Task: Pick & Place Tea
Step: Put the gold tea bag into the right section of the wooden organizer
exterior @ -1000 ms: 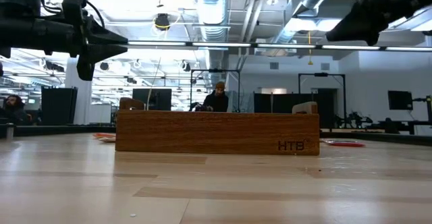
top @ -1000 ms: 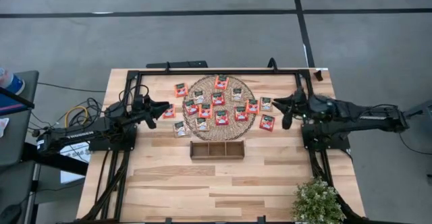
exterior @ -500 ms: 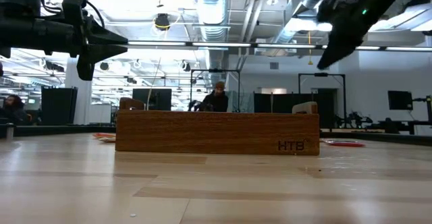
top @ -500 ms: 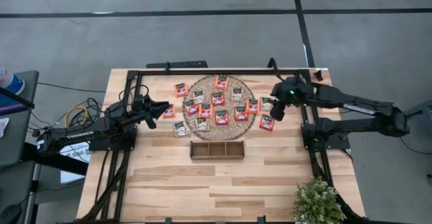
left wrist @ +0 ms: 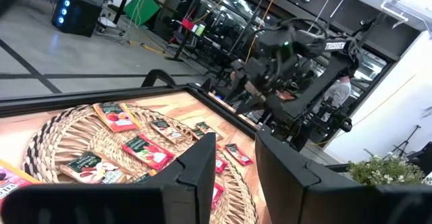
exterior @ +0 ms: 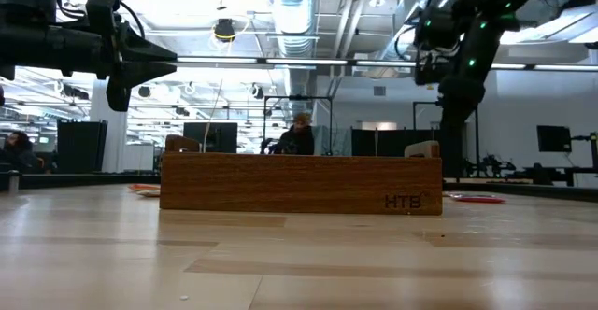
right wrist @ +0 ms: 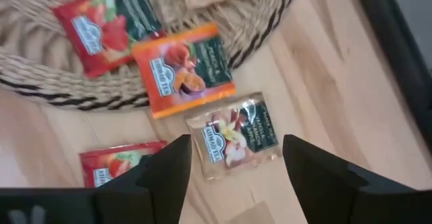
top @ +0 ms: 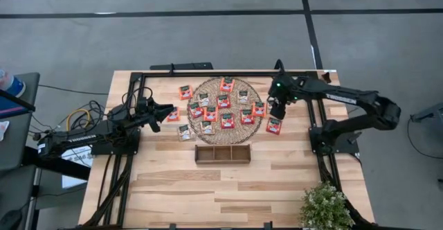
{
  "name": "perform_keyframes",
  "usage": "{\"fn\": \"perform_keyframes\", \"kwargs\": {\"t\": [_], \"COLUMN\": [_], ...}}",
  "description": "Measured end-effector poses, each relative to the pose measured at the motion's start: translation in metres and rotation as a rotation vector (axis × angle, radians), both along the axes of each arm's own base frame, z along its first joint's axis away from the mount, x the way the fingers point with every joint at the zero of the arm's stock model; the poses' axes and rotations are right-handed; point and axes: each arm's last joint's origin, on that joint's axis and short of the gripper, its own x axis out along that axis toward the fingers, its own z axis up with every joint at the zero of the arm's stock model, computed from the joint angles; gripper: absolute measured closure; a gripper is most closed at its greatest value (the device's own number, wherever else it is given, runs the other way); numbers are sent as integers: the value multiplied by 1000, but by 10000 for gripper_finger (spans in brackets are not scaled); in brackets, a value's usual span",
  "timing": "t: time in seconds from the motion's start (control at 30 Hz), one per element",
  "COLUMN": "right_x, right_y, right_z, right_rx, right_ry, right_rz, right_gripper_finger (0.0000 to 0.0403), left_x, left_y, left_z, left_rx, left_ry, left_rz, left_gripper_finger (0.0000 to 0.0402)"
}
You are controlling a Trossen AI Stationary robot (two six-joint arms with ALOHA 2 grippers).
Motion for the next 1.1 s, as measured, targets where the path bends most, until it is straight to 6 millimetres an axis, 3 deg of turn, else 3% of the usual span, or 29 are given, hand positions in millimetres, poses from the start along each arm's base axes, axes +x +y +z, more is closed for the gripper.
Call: {"fn": "perform_keyframes", "kwargs": {"t": [0.3,0.73,1.1], "right_x": [12,37,35], "right_y": [-11,-52,-58], "right_z": [-29,-34,-40], "right_rx": [76,202,230], "right_ry": [113,176,226], "right_rz": [-22,-150,-171], "right_gripper_finger": [182,182,182], "left_x": [0,0,0], "left_y": [0,0,0], "left_z": [0,0,0], "left_rx": [1,1,1], "left_ry": [1,0,0], "left_rz": [0,0,5], "left_gripper_finger": [305,305,305]}}
